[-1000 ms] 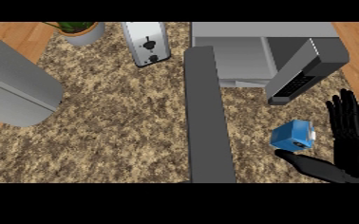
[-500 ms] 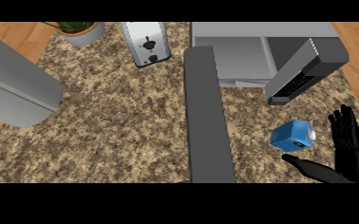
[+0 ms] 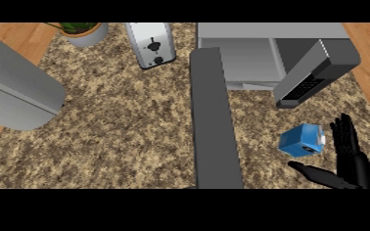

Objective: Pick up the milk, place it into the microwave and close the microwave

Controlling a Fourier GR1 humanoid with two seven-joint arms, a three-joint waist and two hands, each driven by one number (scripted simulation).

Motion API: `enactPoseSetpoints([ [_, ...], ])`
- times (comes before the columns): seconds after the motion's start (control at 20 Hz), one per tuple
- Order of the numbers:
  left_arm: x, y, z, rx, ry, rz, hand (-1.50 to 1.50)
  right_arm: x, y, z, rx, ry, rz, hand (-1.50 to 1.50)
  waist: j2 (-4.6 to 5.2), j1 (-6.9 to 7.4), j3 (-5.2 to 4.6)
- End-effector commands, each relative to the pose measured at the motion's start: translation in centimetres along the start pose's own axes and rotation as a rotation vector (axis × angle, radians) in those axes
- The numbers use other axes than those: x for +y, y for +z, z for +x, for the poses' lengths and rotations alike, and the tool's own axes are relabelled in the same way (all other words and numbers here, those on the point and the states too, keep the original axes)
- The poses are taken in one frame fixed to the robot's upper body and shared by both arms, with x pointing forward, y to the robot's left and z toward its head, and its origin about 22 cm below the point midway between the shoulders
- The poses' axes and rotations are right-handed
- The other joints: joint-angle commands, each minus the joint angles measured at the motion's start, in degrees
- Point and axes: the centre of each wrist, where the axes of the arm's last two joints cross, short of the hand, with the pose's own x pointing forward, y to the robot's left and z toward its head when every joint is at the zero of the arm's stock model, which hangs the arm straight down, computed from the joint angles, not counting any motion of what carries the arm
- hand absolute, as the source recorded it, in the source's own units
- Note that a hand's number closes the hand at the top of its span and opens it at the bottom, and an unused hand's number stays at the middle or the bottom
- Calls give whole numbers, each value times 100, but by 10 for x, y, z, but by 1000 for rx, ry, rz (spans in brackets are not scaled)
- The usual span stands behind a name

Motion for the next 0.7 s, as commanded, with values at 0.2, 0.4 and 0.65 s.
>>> enactPoseSetpoints([
  [0.2,19,-2,-14,-8,2,8,-150,11,-20,-28,-1,38,-17,-150,3,4,-1],
  [0.4,1,6,0,4,-1,14,-150,2,13,-63,-1,57,3,-150,3,1,1],
  [0.65,18,7,4,5,6,-3,-150,-9,-6,-72,-14,34,6,-150,3,12,2],
])
